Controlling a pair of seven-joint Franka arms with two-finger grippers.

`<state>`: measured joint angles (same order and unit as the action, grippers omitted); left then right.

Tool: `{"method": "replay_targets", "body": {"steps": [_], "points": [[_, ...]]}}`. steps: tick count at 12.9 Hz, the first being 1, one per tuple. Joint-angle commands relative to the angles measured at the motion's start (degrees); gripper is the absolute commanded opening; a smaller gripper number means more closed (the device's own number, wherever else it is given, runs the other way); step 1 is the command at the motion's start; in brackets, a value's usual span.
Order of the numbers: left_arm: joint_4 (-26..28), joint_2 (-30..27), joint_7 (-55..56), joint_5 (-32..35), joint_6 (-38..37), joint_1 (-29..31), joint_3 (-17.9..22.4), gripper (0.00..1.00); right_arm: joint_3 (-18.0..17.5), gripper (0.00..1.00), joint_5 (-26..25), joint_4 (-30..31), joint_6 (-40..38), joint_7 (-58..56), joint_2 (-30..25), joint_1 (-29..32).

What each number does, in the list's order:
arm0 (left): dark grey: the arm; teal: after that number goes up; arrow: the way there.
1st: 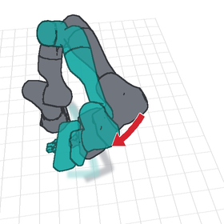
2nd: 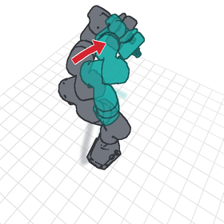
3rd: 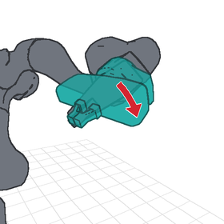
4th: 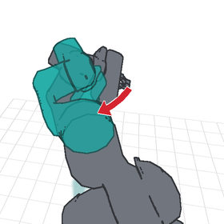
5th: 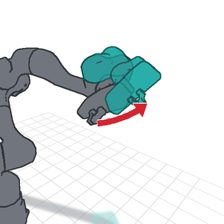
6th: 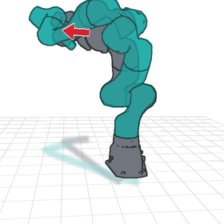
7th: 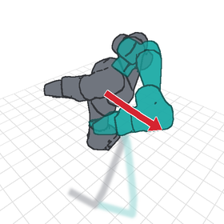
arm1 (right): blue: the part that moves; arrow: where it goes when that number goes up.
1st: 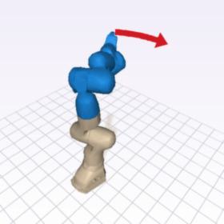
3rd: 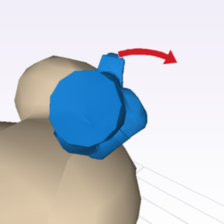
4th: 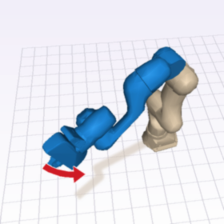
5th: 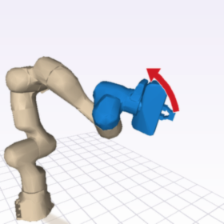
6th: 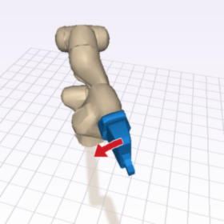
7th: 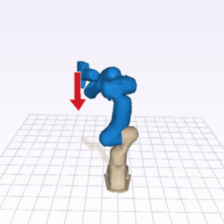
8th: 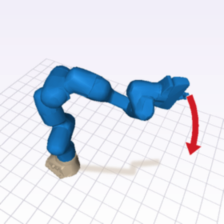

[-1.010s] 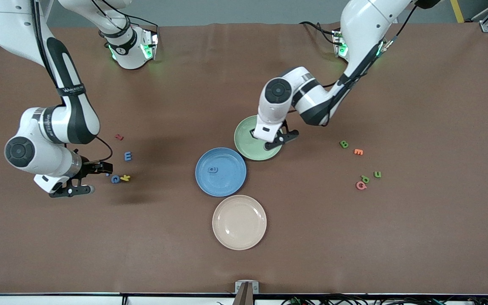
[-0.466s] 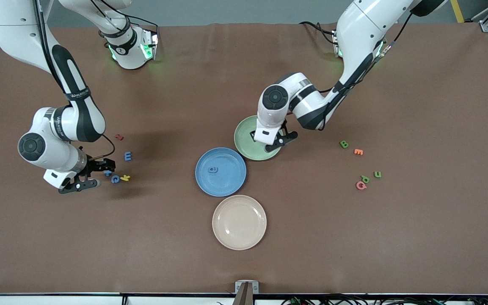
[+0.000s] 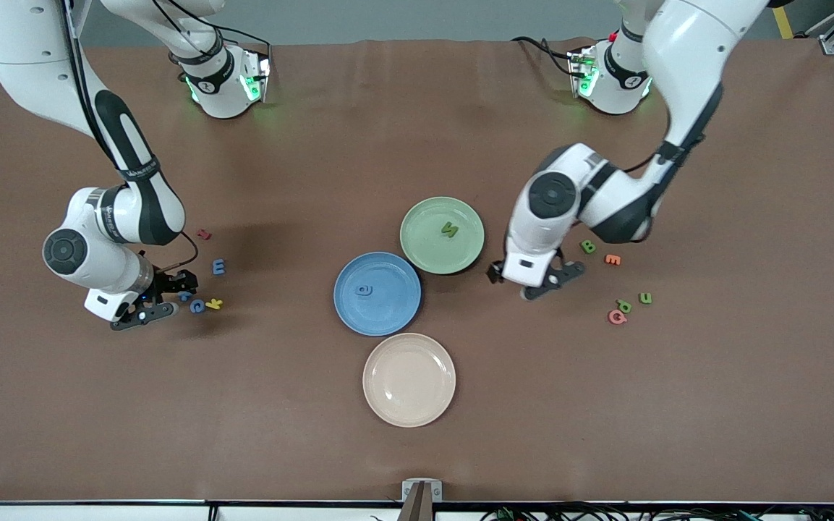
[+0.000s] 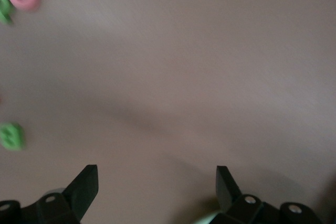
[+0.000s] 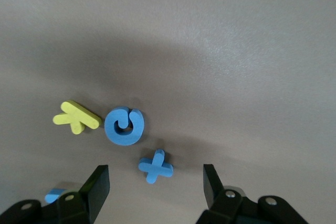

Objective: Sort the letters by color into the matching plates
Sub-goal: 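Grasp the blue X with the right gripper while the left gripper grasps B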

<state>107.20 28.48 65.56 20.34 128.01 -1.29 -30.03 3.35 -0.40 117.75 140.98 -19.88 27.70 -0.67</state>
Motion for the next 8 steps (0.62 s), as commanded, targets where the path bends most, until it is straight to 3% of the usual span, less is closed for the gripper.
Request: {"method": "replay_targets", "body": {"steps": [1, 5, 8], "points": [[3.97, -2.55, -2.71, 1.02, -1.18, 3.12, -0.38, 0.95, -1.06, 0.75, -1.0, 0.55, 1.67, -0.69, 0.95, 1.37], [6.53, -3.96, -4.65, 0.93, -1.18, 7.34, -0.47, 0.87, -1.06, 0.73, -1.0, 1.16, 1.14, -0.69, 0.95, 1.37], [9.86, -5.53, -4.39, 0.93, -0.66, 10.69, -0.82, 0.83, -1.06, 0.64, -1.0, 1.34, 1.05, -0.69, 0.95, 1.37]]}}
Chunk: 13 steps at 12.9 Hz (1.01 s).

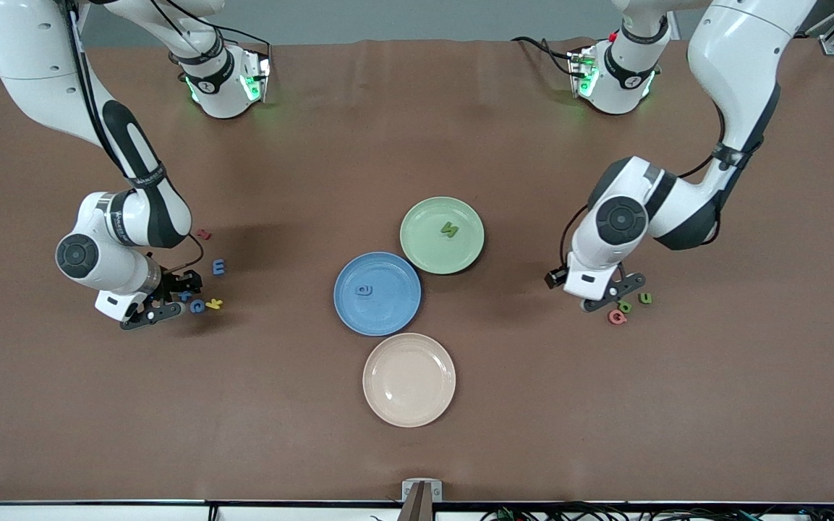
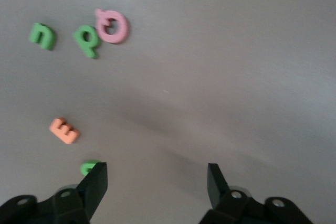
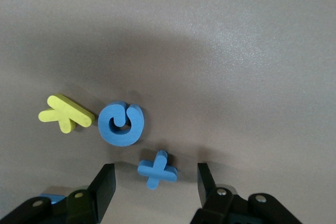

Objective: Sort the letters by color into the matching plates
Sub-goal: 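Grasp the blue X with the right gripper while the left gripper grasps B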

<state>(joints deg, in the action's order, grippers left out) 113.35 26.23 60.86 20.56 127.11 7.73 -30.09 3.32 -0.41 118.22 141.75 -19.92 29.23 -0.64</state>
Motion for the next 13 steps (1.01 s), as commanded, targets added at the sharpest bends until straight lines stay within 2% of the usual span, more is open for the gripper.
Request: {"method": "replay_targets", "body": {"steps": [1, 3, 5, 6, 9, 13], "points": [[4.85, -4.07, 0.4, 0.71, 0.42, 2.28, -0.76, 0.83, -1.03, 0.61, -1.0, 0.87, 0.28, -0.65, -0.57, 1.35], [6.78, -5.3, 0.66, 0.36, 0.6, 4.4, -1.02, 0.81, -1.03, 0.54, -1.0, 0.96, 0.28, -0.65, -0.57, 1.35], [11.16, -8.02, 2.23, -0.26, 3.39, 5.97, -1.54, 0.81, -1.03, 0.45, -1.0, 0.87, 0.28, -0.65, -0.57, 1.35], [13.97, -9.08, 4.25, -0.26, 5.5, 6.24, -2.5, 0.81, -1.03, 0.4, -1.0, 0.87, 0.28, -0.65, -0.49, 1.43], [17.59, -9.71, 8.65, -0.26, 9.28, 6.16, -2.6, 0.81, -1.12, 0.28, -1.0, 0.87, 0.37, -0.65, -0.49, 2.05], [23.39, -9.53, 10.94, 0.0, 17.81, 6.25, -2.51, 0.81, -1.12, 0.2, -1.0, 0.78, -0.07, -0.47, -0.66, 1.96]]}}
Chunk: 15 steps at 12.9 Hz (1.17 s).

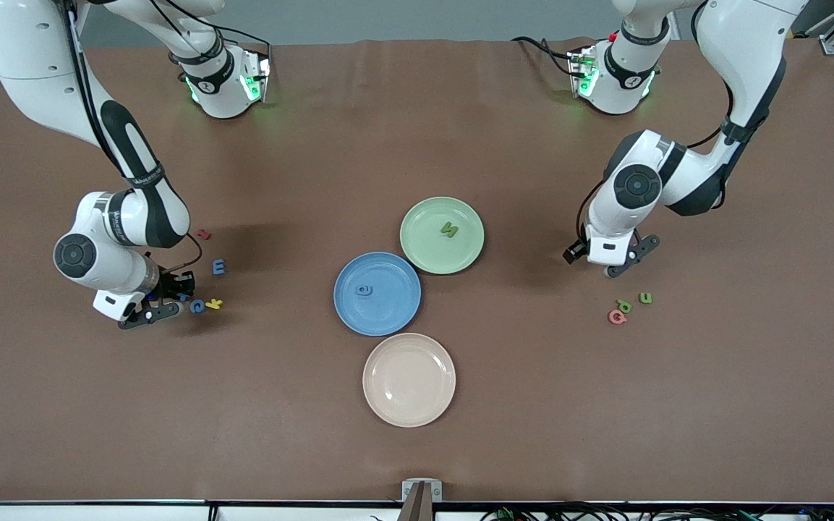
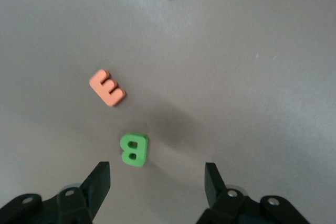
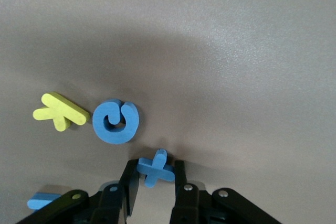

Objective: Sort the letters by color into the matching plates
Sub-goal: 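Grasp the blue X with the right gripper while the left gripper grasps B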

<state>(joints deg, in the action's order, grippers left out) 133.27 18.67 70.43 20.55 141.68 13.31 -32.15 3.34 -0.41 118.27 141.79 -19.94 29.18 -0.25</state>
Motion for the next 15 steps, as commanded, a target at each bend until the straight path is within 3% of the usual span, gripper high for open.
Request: {"method": "replay_targets", "body": {"steps": [1, 7, 10, 13, 15], "points": [[4.19, -1.97, 1.38, 0.37, 3.95, 0.76, -0.37, 0.8, -1.14, 0.19, -0.99, 0.39, -1.41, -0.36, -1.05, 1.4], [4.9, -0.21, 0.94, 2.39, 7.46, 4.35, -0.28, 0.71, -1.4, 0.18, -0.9, -2.15, -10.72, 7.95, -6.41, -4.83], [4.9, 0.49, 0.94, 2.39, 7.74, 4.45, -0.28, 0.64, -1.4, 0.18, -0.9, -6.01, -16.53, 22.17, -6.85, -12.2], [4.9, 1.11, 0.59, 2.48, 8.0, 4.45, -0.19, 0.64, -1.58, 0.17, -0.03, -9.45, -16.72, 37.64, -6.33, -19.84], [4.63, 1.9, 0.59, 3.96, 8.09, 4.88, -0.19, 0.62, -1.58, 0.17, 3.46, -13.04, -16.37, 48.36, -3.09, -26.25]]}}
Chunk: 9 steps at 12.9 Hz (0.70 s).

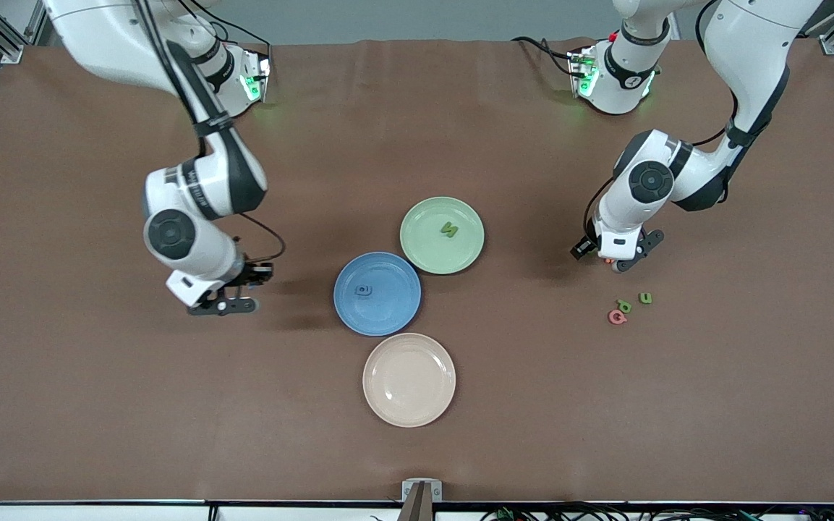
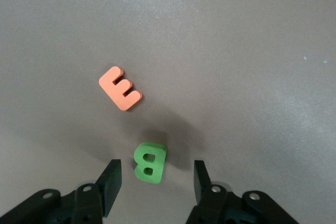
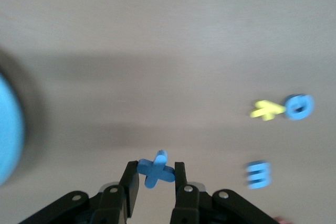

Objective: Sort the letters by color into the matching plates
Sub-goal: 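Drop the blue X on the blue plate while the left gripper carries B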

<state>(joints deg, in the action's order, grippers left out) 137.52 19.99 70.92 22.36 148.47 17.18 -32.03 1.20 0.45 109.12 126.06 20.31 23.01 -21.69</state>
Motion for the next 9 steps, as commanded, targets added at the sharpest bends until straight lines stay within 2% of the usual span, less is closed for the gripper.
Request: {"method": "replay_targets", "body": {"steps": [1, 4, 7, 8, 9], "points": [[0.21, 1.27, 0.01, 2.34, 1.3, 2.14, -0.32, 0.6, 0.64, 0.17, 6.46, -6.79, -0.46, 13.82, 5.79, -9.03], [0.12, 1.54, -0.17, 2.34, 1.91, 2.24, -0.32, 0.56, 0.64, 0.17, 7.73, -12.51, 0.5, 24.48, 11.34, -15.3], [0.12, 2.33, -0.17, 2.43, 2.0, 2.06, -0.32, 0.44, 0.64, 0.17, 7.73, -13.41, 5.33, 27.59, 14.43, -17.42], [0.2, 2.34, -0.17, 2.34, 2.0, 1.98, -0.32, 0.34, 0.64, 0.17, 7.73, -13.41, 5.6, 27.59, 14.52, -17.42], [-0.23, 2.16, 0.09, 2.34, 1.65, 1.89, -0.4, 0.14, 0.64, 0.17, 7.73, -13.41, 5.6, 27.59, 14.52, -17.34]]}}
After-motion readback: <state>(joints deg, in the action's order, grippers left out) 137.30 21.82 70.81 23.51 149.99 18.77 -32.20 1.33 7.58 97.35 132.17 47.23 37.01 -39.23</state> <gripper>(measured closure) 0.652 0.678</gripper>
